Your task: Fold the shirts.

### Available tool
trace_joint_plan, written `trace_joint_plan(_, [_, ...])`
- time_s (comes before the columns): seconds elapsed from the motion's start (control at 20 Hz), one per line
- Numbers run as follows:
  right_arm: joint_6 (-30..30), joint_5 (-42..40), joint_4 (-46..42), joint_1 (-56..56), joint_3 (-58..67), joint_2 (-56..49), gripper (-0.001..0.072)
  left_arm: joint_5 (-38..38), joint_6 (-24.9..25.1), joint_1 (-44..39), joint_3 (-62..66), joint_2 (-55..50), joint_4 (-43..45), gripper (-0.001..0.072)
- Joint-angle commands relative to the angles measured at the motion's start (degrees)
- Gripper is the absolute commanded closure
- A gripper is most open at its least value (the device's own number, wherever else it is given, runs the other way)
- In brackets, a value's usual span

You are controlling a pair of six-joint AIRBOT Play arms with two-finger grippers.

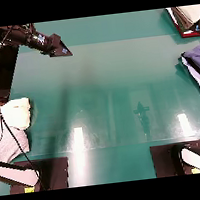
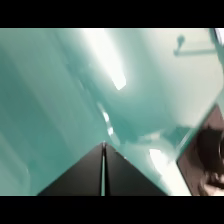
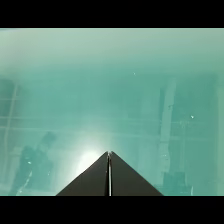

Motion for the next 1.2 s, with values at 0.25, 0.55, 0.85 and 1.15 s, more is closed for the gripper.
trace_joint_plan(0.25, [-0.31,-0.02,-0.09,0.07,-0.02,0.04,0.0696,0.35,-0.5,0.2,0.07,0.13,2.58,0.0686])
trace_joint_plan(0.55, [-2.03,-0.72,-0.13,0.07,-0.04,-0.33,0.0696,-9.77,-3.28,0.44,-4.02,11.82,44.89,0.0684])
trace_joint_plan(0.85, [-2.19,-4.24,-0.13,0.07,-0.11,-0.37,0.0696,-12.24,-5.05,0.46,-25.27,24.44,62.49,0.0682])
trace_joint_plan(1.15, [-2.19,-3.04,-0.07,0.07,-0.13,-1.64,0.0696,-0.31,-9.9,0.83,-45.77,25.83,71.32,0.0165])
